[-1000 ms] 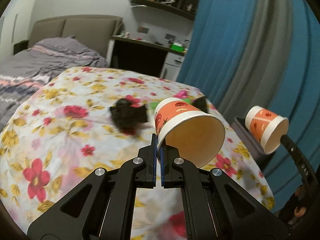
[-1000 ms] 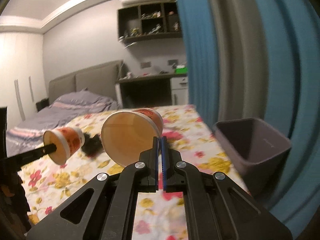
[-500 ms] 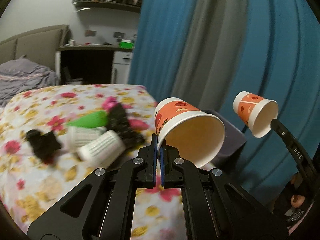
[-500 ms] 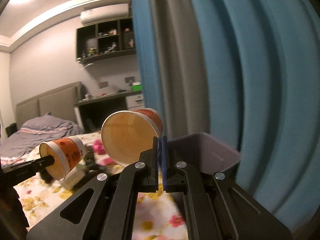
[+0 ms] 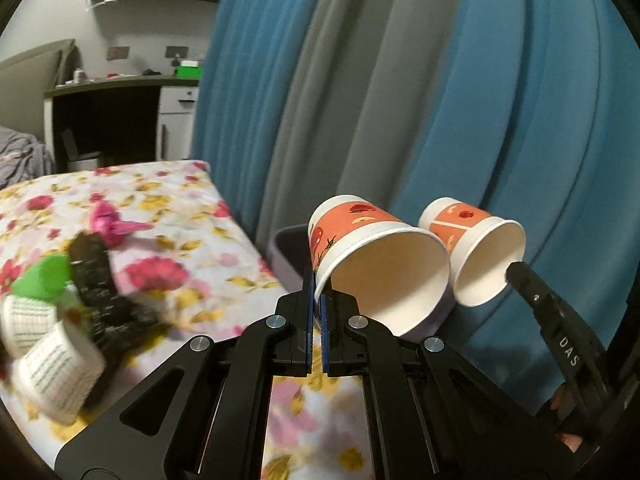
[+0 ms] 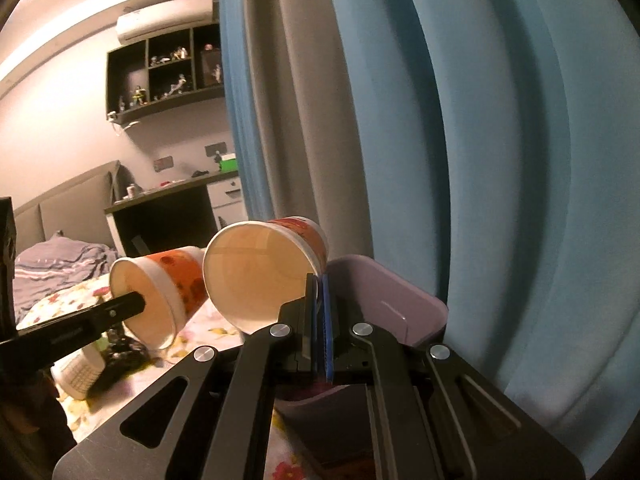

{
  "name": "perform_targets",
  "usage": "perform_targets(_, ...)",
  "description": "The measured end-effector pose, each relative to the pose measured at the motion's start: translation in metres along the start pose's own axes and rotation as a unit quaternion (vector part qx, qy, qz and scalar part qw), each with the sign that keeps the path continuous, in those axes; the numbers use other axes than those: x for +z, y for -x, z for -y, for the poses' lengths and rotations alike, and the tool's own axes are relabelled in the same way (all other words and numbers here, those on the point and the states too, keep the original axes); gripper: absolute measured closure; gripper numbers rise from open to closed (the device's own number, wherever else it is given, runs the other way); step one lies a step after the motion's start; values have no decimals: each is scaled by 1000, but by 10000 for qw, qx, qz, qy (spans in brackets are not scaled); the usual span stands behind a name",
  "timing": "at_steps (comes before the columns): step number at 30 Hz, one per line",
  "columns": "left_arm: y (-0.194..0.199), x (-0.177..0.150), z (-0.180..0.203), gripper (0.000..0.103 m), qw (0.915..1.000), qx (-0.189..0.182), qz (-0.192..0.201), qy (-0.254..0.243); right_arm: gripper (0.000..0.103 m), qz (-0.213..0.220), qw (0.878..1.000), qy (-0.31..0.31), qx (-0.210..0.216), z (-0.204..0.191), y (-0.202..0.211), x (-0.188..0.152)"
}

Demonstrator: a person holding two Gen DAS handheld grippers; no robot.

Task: Collect trash
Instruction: 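Carry both orange-white cups over the grey bin and open both tools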

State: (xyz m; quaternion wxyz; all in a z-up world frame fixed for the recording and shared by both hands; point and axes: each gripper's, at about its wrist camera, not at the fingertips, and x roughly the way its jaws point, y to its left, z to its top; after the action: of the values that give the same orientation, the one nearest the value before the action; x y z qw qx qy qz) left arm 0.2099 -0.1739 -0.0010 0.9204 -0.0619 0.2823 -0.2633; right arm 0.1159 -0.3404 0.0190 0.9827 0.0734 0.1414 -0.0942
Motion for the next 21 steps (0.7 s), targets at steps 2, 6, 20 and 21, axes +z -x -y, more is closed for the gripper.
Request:
perform_targets(2, -16, 0, 4, 101, 9999, -66, -73, -38, 99, -59, 9999, -32, -81, 4, -9, -2)
perform_targets(6, -41, -1, 8, 101, 9996, -163, -234, -67, 99, -196, 9995, -93, -212, 12, -21, -8)
perform_targets(20, -92, -9, 18, 101, 9974, -215, -675, -105, 99, -500, 9979, -78, -404, 24, -45, -18)
perform_targets(21, -94, -9, 18, 101, 9973, -215, -691, -96, 99, -517, 9978, -76, -417, 25, -46, -19)
